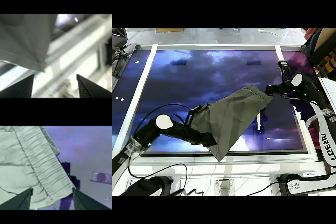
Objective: Fold the clothes and pants, and hang the long-sleeved shirts on hangers.
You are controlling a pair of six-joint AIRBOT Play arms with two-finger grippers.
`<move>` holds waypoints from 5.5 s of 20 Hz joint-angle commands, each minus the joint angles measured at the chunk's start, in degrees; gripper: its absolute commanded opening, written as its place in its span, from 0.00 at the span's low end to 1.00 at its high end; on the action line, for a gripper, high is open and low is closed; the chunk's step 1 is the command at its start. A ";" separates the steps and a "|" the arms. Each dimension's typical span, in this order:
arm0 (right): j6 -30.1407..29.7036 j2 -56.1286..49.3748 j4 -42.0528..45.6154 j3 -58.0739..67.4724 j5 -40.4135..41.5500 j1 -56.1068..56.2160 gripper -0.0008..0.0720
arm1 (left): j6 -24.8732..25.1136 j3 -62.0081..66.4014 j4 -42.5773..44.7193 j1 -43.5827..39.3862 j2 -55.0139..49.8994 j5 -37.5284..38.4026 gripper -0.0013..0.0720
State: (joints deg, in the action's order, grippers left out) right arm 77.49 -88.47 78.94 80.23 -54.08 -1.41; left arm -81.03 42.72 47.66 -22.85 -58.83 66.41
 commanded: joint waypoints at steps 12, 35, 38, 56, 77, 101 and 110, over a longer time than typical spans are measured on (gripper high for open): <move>0.02 0.00 0.46 0.07 2.32 0.02 0.76 | 7.61 -17.40 -0.24 23.93 -0.04 -18.53 0.99; 0.13 0.02 -4.81 0.07 3.48 -0.04 0.76 | 12.04 21.66 -0.35 10.97 -31.43 -13.57 0.03; 4.07 -0.11 -0.83 0.07 3.41 -0.42 0.76 | 12.09 27.28 21.11 13.55 -29.27 -1.36 0.03; -5.11 -18.14 -38.40 0.07 -0.31 4.02 0.87 | 25.79 28.83 38.58 16.50 -23.39 -6.05 0.03; -11.15 -14.51 -38.86 4.76 6.43 10.71 0.05 | 25.57 28.96 32.87 16.39 -25.64 -10.56 0.99; 31.34 35.39 13.64 5.07 -35.43 -62.75 0.05 | 25.57 28.94 33.24 16.39 7.87 -15.23 0.97; 31.36 36.89 19.82 5.05 -34.71 -79.93 0.05 | 25.57 28.92 33.24 16.39 7.87 -15.23 0.97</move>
State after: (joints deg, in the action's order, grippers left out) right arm 108.71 -51.68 97.32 85.27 -88.73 -77.06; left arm -55.48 71.66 80.88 -6.44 -51.00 51.18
